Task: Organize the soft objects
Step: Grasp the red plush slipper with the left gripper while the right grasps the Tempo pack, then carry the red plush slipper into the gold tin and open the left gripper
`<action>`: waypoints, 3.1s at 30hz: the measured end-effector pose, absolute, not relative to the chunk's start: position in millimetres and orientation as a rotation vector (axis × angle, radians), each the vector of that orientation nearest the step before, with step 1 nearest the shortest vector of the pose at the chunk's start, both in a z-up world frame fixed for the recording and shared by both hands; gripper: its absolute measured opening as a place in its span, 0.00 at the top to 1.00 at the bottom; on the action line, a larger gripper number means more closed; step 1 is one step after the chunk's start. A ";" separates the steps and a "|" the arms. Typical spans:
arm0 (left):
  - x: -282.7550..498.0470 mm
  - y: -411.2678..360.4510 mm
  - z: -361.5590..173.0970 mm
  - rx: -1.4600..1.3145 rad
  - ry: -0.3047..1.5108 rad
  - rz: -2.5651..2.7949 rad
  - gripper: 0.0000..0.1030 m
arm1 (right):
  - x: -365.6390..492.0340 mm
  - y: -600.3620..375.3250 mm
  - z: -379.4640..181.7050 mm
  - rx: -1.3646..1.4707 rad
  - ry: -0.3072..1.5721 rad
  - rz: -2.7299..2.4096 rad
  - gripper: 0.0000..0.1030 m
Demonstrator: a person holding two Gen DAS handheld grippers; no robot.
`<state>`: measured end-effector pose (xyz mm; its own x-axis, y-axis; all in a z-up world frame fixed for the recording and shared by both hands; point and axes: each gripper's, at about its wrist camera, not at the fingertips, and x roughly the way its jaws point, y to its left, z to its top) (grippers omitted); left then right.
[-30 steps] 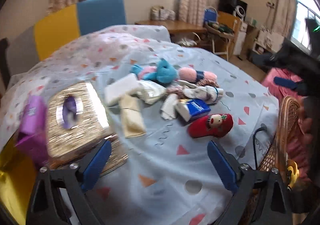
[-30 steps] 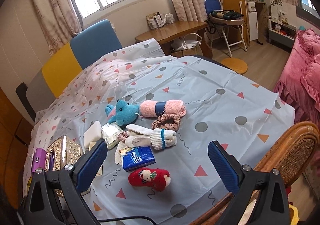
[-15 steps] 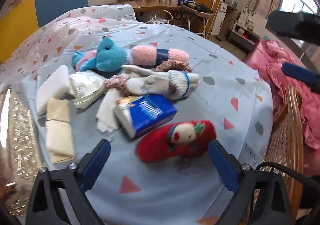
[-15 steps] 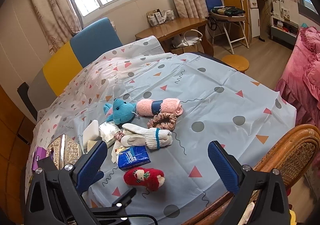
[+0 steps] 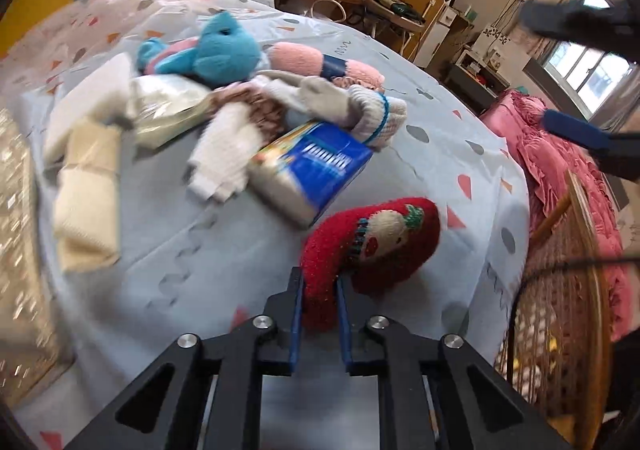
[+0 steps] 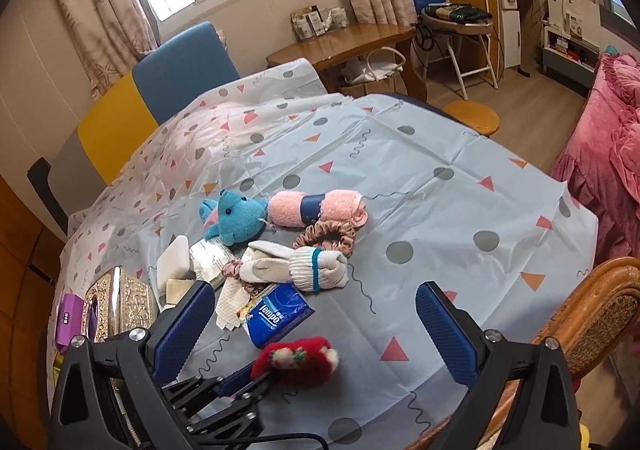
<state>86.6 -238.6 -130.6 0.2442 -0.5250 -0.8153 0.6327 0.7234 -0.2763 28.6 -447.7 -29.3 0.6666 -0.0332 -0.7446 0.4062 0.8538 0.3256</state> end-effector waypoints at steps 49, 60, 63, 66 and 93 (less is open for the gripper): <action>54.5 -179.6 -124.9 0.367 0.943 -0.777 0.72 | 117.8 -383.4 -127.3 0.411 1.270 -0.150 0.39; 39.2 -149.9 -99.0 0.196 0.912 -0.753 0.86 | 129.5 -373.2 -132.8 0.376 1.259 -0.118 0.40; 42.1 -141.5 -74.6 0.134 0.878 -0.751 0.86 | 130.4 -367.5 -131.6 0.342 1.249 -0.118 0.41; 46.8 -133.7 -48.7 0.086 0.829 -0.746 0.86 | 131.0 -361.2 -131.5 0.322 1.242 -0.110 0.41; 166.5 151.5 -79.5 -0.553 0.933 0.101 0.85 | 134.5 -323.2 -135.9 0.243 1.208 -0.059 0.42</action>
<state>166.5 151.5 -79.5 0.6016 -0.1514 -0.7843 -0.3153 0.8572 -0.4073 134.5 -323.2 -135.9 0.3567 0.0836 -0.9305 0.1743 0.9726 0.1542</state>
